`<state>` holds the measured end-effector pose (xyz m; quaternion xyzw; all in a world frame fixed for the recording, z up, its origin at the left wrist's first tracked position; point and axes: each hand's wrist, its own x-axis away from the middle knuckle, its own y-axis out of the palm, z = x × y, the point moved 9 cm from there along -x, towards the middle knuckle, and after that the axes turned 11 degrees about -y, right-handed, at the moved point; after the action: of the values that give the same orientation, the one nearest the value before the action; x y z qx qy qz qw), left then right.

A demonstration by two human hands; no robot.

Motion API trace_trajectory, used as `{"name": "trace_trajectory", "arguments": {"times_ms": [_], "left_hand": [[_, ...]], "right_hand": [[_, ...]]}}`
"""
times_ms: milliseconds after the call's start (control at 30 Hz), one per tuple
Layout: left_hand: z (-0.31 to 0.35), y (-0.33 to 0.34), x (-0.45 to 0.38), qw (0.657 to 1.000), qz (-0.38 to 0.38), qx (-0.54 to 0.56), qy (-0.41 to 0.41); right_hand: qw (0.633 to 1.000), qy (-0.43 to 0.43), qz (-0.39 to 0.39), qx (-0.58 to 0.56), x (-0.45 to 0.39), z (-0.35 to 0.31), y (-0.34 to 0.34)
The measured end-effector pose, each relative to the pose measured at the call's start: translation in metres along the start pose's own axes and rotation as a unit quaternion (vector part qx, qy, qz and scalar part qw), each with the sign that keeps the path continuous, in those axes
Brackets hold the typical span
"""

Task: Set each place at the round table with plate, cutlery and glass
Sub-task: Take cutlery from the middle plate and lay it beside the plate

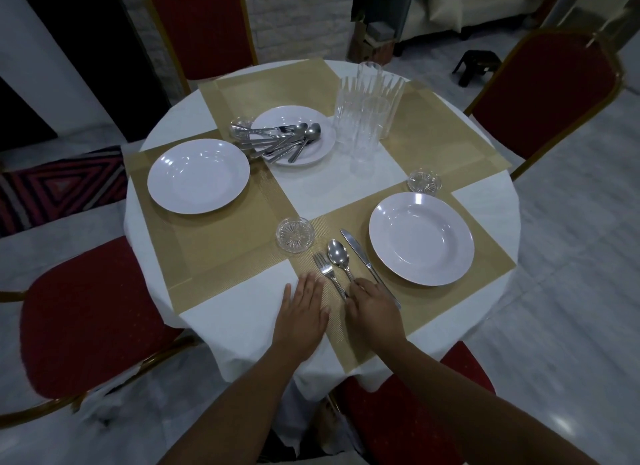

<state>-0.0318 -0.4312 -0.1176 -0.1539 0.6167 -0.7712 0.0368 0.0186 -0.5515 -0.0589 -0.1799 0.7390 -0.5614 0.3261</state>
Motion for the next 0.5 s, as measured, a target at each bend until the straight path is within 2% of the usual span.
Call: {"name": "trace_trajectory", "arguments": {"times_ms": [167,500], "left_hand": [[-0.0093,0.0018,0.0005,0.999,-0.018,-0.002,-0.039],[-0.0099,0.003,0.0004,0.999,-0.003,0.002,-0.036]], "right_hand": [[0.999,-0.028,0.011,0.018,0.0033,-0.0004,-0.0009],[0.999,-0.048,-0.008,0.014,0.0098,0.0024,0.0047]]}}
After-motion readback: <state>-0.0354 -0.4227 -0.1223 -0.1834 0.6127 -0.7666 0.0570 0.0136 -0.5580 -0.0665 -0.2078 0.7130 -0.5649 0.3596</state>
